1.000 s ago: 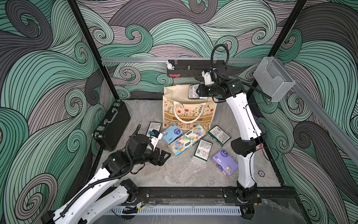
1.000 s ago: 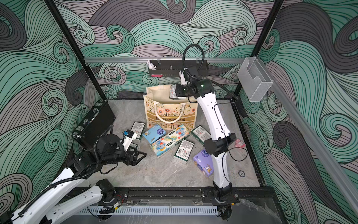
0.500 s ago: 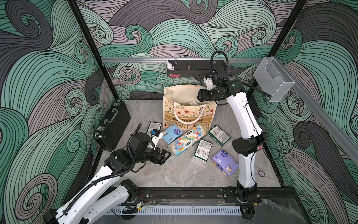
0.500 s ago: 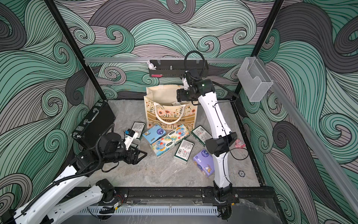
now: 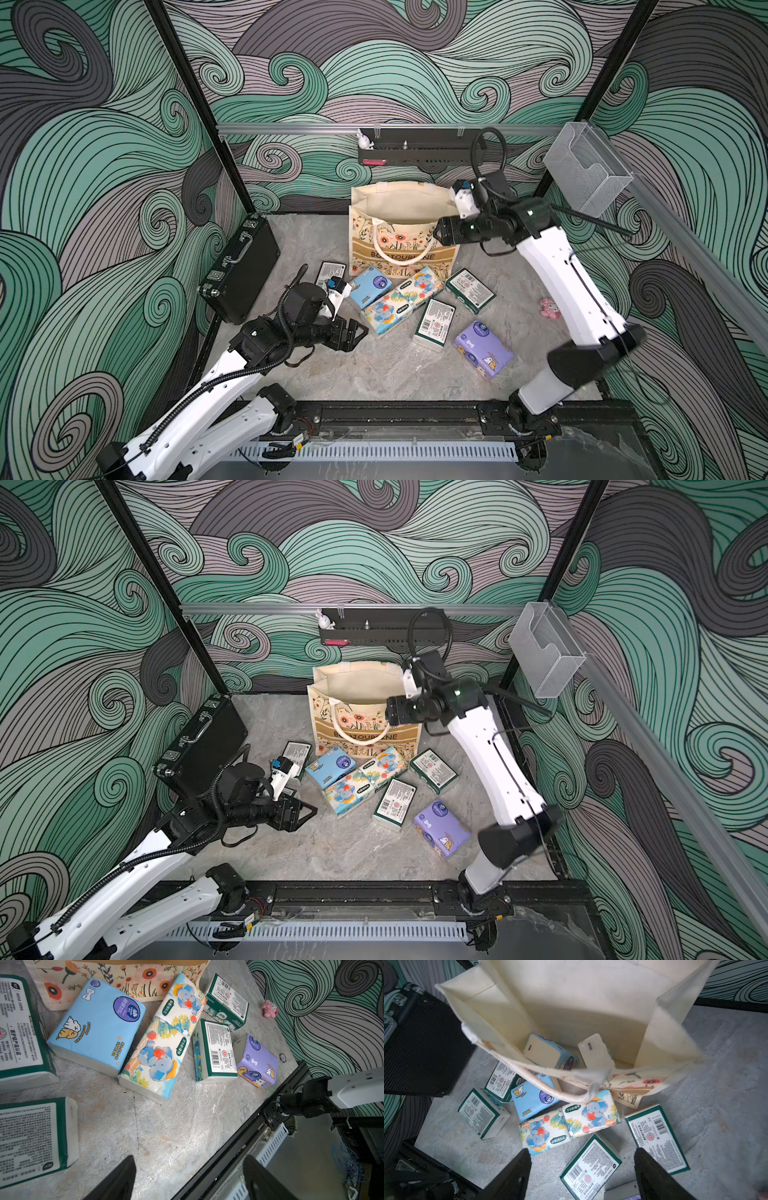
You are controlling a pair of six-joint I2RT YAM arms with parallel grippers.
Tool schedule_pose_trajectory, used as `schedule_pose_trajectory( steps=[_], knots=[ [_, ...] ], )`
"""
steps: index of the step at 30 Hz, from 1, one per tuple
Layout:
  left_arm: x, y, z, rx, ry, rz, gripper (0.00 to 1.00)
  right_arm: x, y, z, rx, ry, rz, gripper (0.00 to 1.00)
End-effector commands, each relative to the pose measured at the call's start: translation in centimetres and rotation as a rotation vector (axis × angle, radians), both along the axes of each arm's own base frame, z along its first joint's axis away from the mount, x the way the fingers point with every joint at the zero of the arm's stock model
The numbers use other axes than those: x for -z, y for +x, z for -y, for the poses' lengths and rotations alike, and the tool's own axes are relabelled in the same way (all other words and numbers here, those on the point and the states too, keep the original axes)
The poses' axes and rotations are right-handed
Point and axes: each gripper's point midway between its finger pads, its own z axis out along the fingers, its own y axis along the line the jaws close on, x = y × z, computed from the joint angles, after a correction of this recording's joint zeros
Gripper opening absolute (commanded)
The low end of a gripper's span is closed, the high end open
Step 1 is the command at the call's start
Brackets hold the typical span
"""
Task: Put tissues into the canvas bag
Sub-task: Move the pack of facial tissues to the center of the board.
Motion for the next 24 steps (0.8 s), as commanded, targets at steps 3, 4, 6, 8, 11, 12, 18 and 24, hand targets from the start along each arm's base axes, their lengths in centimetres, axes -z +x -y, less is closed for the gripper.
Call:
schedule_pose_trajectory(
  steps=[3, 4, 6, 8, 11, 12, 18, 24],
  knots=[
    [0.2, 0.3, -0.2, -0.007, 0.004, 0.011, 0.83, 4.8, -5.9, 0.7, 0.038, 0.198, 0.018, 0.77],
    [0.3, 0.4, -0.2, -0.008, 0.007, 0.008, 0.83, 7.1, -7.2, 1.2, 0.049, 0.209, -0.017, 0.77],
    [0.6, 0.4, -0.1, -0.006, 0.011, -0.001, 0.83, 10.5, -9.4, 2.0, 0.062, 0.218, -0.067, 0.77],
    [1.0, 0.5, 0.1, -0.001, 0.02, -0.021, 0.83, 13.5, -11.1, 3.6, 0.104, 0.181, -0.098, 0.79],
    [1.7, 0.4, 0.5, 0.018, 0.029, -0.051, 0.83, 17.1, -12.2, 8.3, 0.318, 0.086, -0.089, 0.84],
    [1.9, 0.4, 0.7, 0.028, 0.029, -0.06, 0.83, 17.8, -12.5, 9.7, 0.393, 0.068, -0.077, 0.87],
    [2.0, 0.4, 0.9, 0.041, 0.028, -0.063, 0.83, 20.2, -13.0, 12.3, 0.521, 0.043, -0.066, 0.94],
    [2.2, 0.5, 0.7, 0.03, 0.036, -0.062, 0.83, 21.2, -12.5, 13.2, 0.561, -0.013, -0.079, 0.99]
  ],
)
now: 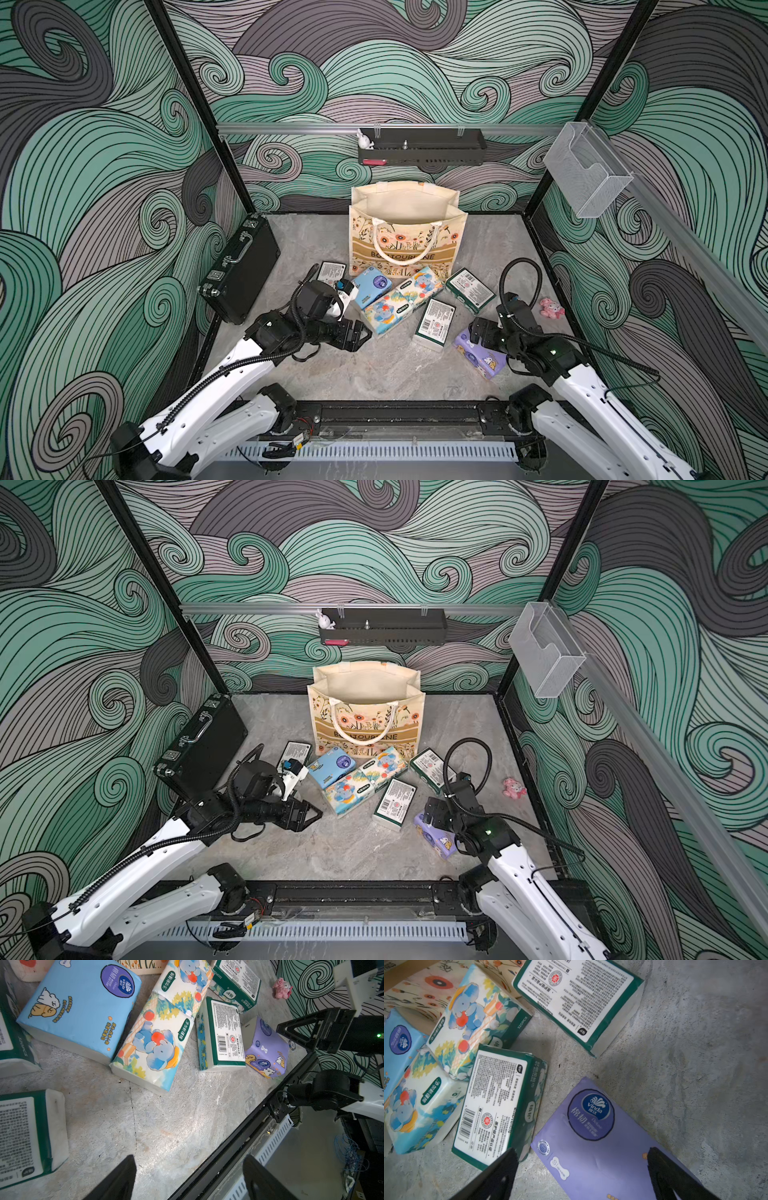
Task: Put tissues into the canvas bag
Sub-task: Move the pack of facial tissues to the center of the board.
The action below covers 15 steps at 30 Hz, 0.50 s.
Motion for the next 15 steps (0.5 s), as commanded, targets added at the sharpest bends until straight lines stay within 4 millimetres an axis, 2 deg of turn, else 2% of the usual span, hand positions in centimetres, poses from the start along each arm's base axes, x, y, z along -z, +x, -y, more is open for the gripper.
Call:
schedule_pose_trajectory(
  steps=[1, 6, 9, 12, 15],
  knots=[
    [-0.3, 0.3, 0.0, -0.001, -0.007, 0.016, 0.83, 0.7, 0.8, 0.9, 0.06, -0.031, 0.01, 0.99],
    [-0.3, 0.3, -0.1, -0.001, -0.007, 0.017, 0.83, 2.5, 1.3, -0.1, 0.032, -0.012, -0.06, 0.99],
    [-0.5, 0.3, -0.1, -0.003, -0.01, 0.022, 0.83, 3.0, 1.6, -3.4, -0.103, 0.102, -0.088, 0.99],
    [-0.4, 0.3, -0.1, -0.003, -0.008, 0.019, 0.83, 3.8, 0.7, -7.3, -0.253, 0.252, -0.159, 0.97],
    [-0.5, 0.3, -0.1, -0.003, -0.01, 0.022, 0.83, 4.5, -0.6, -10.1, -0.368, 0.284, -0.19, 0.96]
  ],
)
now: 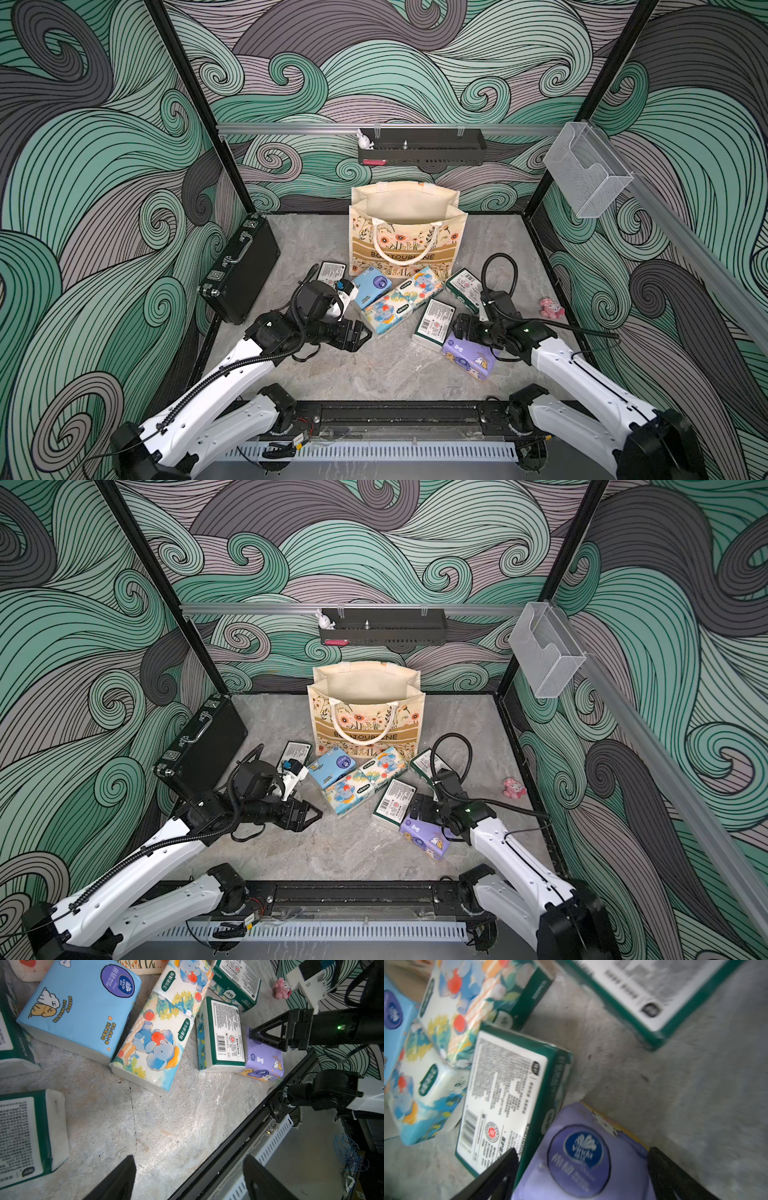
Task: Put tissues into the canvas bag
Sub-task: Move the pack of facial tissues to the center of the board.
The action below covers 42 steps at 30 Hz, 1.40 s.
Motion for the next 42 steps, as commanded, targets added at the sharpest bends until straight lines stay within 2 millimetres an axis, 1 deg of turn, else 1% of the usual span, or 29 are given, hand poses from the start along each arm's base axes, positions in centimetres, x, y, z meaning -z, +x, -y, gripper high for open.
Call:
schedule_pose_trajectory(
  steps=[1, 2, 6, 8, 10, 12, 13, 15, 16, 18, 20, 22, 23, 25, 27, 29, 30, 31, 32, 34, 37, 39, 41, 42],
  knots=[
    [-0.5, 0.3, -0.1, -0.004, -0.01, 0.021, 0.83, 0.4, -2.4, -4.5, -0.194, 0.127, -0.049, 0.95],
    [-0.5, 0.3, -0.1, -0.004, -0.011, 0.024, 0.83, 0.4, -3.0, -5.3, -0.229, 0.13, -0.056, 0.95],
    [-0.4, 0.3, -0.1, -0.005, -0.007, 0.022, 0.83, -0.9, -4.3, -9.3, -0.367, 0.188, -0.029, 0.95],
    [-0.3, 0.4, -0.2, -0.008, -0.001, 0.02, 0.83, -1.8, -5.2, -11.5, -0.426, 0.249, -0.025, 0.95],
    [-0.1, 0.5, -0.3, -0.012, 0.009, 0.016, 0.83, -3.1, -5.9, -13.7, -0.486, 0.314, -0.007, 0.95],
    [0.1, 0.6, -0.4, -0.018, 0.019, 0.012, 0.83, -4.1, -6.1, -14.8, -0.513, 0.333, 0.006, 0.95],
    [0.3, 0.7, -0.4, -0.02, 0.026, 0.008, 0.83, -4.7, -5.9, -15.0, -0.515, 0.329, 0.012, 0.95],
    [0.4, 0.7, -0.4, -0.02, 0.031, 0.0, 0.83, -5.7, -5.5, -14.3, -0.505, 0.272, 0.03, 0.96],
    [0.4, 0.7, -0.3, -0.019, 0.032, -0.001, 0.83, -6.5, -5.3, -13.5, -0.493, 0.228, 0.041, 0.97],
    [0.4, 0.6, -0.3, -0.02, 0.029, -0.006, 0.83, -7.5, -4.9, -10.9, -0.422, 0.115, 0.05, 0.99],
    [0.5, 0.2, 0.1, -0.016, 0.013, -0.024, 0.83, -7.8, -5.1, -7.6, -0.302, 0.024, 0.037, 0.99],
    [0.3, -0.3, 1.1, -0.002, -0.026, -0.06, 0.83, -7.7, -6.2, -4.5, -0.172, -0.006, -0.005, 0.99],
    [0.4, -0.3, 1.6, -0.008, -0.057, -0.089, 0.83, -7.4, -7.0, -3.3, -0.124, -0.008, -0.031, 0.99],
    [0.7, -0.3, 3.5, -0.011, -0.159, -0.158, 0.82, -6.7, -8.9, -1.3, -0.039, 0.014, -0.088, 0.99],
    [0.8, -0.1, 5.3, -0.004, -0.246, -0.208, 0.81, -6.0, -10.4, -0.5, 0.006, 0.066, -0.132, 0.99],
    [0.9, 0.0, 6.5, 0.018, -0.282, -0.242, 0.82, -5.1, -11.6, 0.0, 0.038, 0.108, -0.166, 0.98],
    [1.1, -0.2, 7.1, 0.04, -0.277, -0.26, 0.86, -4.4, -12.1, 0.4, 0.061, 0.116, -0.19, 0.97],
    [1.3, -0.2, 7.3, 0.048, -0.262, -0.277, 0.95, -3.8, -12.6, 0.5, 0.069, 0.122, -0.208, 0.96],
    [1.4, -0.3, 7.6, 0.062, -0.245, -0.286, 0.99, -3.3, -13.0, 0.6, 0.077, 0.131, -0.224, 0.96],
    [1.5, -0.6, 8.1, 0.09, -0.229, -0.295, 0.99, -2.6, -13.4, 0.4, 0.085, 0.157, -0.251, 0.95],
    [1.4, -1.1, 8.7, 0.137, -0.224, -0.302, 0.99, -2.2, -13.2, -1.1, 0.066, 0.227, -0.265, 0.96],
    [1.7, -1.3, 8.6, 0.156, -0.202, -0.313, 0.96, -1.9, -12.8, -3.2, 0.036, 0.31, -0.276, 0.96],
    [2.1, -1.6, 8.5, 0.172, -0.179, -0.327, 0.9, -2.1, -12.3, -6.3, -0.023, 0.448, -0.286, 0.94],
    [2.4, -1.7, 8.4, 0.176, -0.163, -0.341, 0.87, -2.5, -11.8, -7.8, -0.049, 0.519, -0.281, 0.93]
  ],
)
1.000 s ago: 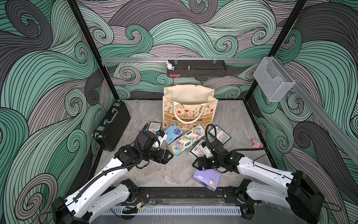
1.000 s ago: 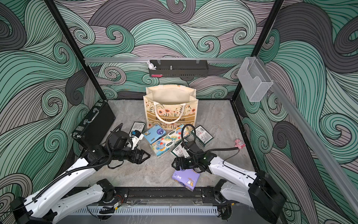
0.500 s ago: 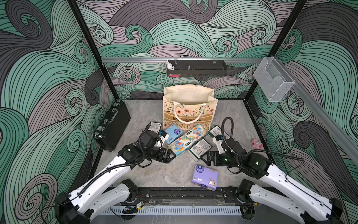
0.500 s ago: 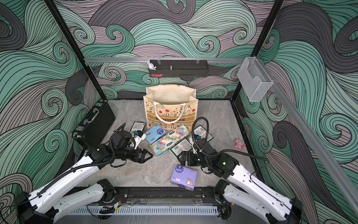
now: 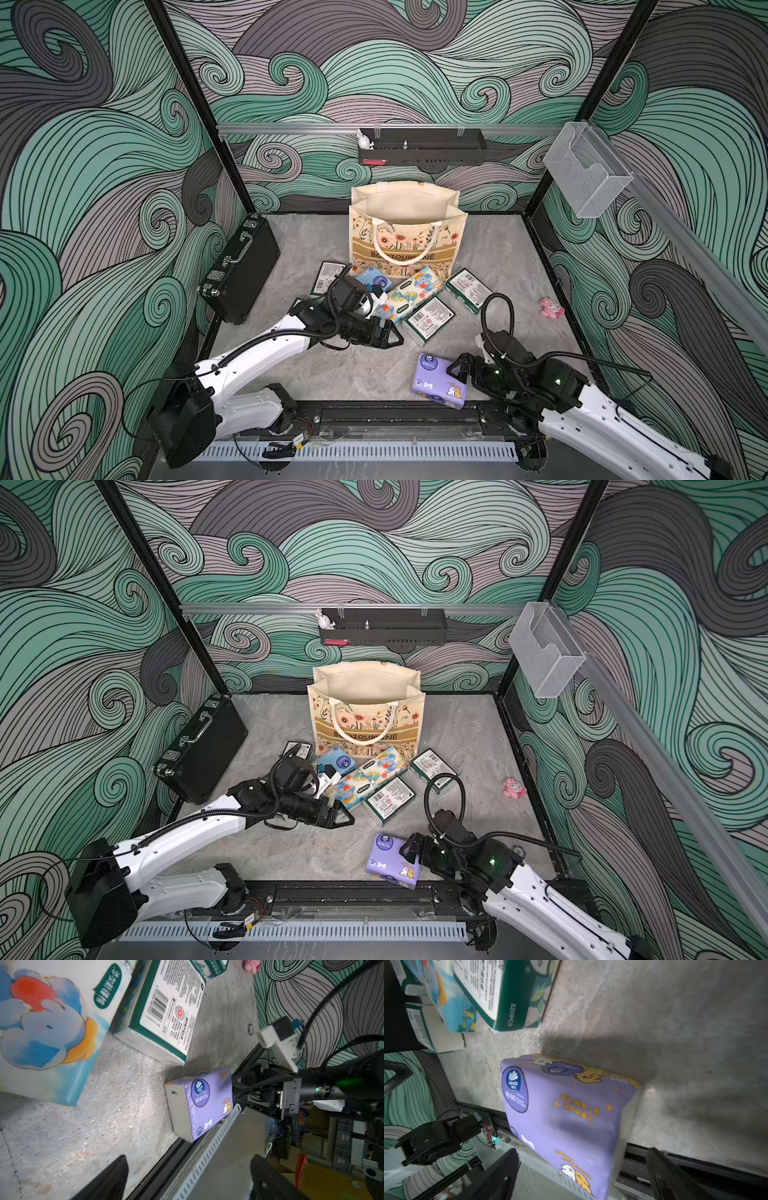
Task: Put tissues into the canvas bag
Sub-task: Move the pack of facial tissues to the center of the board.
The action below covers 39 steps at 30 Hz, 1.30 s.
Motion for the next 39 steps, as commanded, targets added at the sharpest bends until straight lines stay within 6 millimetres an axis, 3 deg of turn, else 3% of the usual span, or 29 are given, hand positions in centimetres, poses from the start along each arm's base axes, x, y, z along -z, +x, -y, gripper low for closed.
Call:
schedule_pose_trajectory(
  steps=[1, 7, 9, 13, 18, 27, 31, 35, 39],
  knots=[
    [-0.2, -0.8, 0.2, 0.067, 0.017, -0.021, 0.85, -2.5, 1.5, -5.5, -0.046, 0.277, 0.026, 0.92],
    [2.7, -1.9, -1.3, 0.033, 0.098, -0.121, 0.83, -7.4, 3.0, -9.0, -0.248, 0.248, 0.133, 0.95],
    [3.9, -2.0, -2.1, -0.002, 0.147, -0.134, 0.83, -7.5, 3.1, -8.0, -0.258, 0.178, 0.161, 0.95],
    [5.3, -2.3, -2.5, -0.023, 0.16, -0.162, 0.77, -7.1, 3.3, -5.5, -0.272, 0.03, 0.208, 0.96],
    [5.6, -2.4, -2.2, -0.013, 0.153, -0.186, 0.69, -5.1, 2.3, -3.7, -0.257, -0.013, 0.197, 0.96],
    [5.0, -4.0, -3.4, -0.115, 0.121, -0.257, 0.73, -4.0, 2.2, -5.7, -0.278, 0.126, 0.212, 0.97],
    [5.0, -3.5, -3.0, -0.163, 0.064, -0.254, 0.8, -3.5, 2.5, -5.8, -0.276, 0.107, 0.205, 0.97],
    [5.6, -3.4, -2.4, -0.159, 0.061, -0.288, 0.8, -3.3, 3.0, -5.7, -0.267, 0.085, 0.222, 0.98],
    [5.7, -2.0, -1.2, -0.169, 0.034, -0.274, 0.81, -2.7, 3.9, -6.0, -0.25, 0.079, 0.226, 0.98]
  ],
)
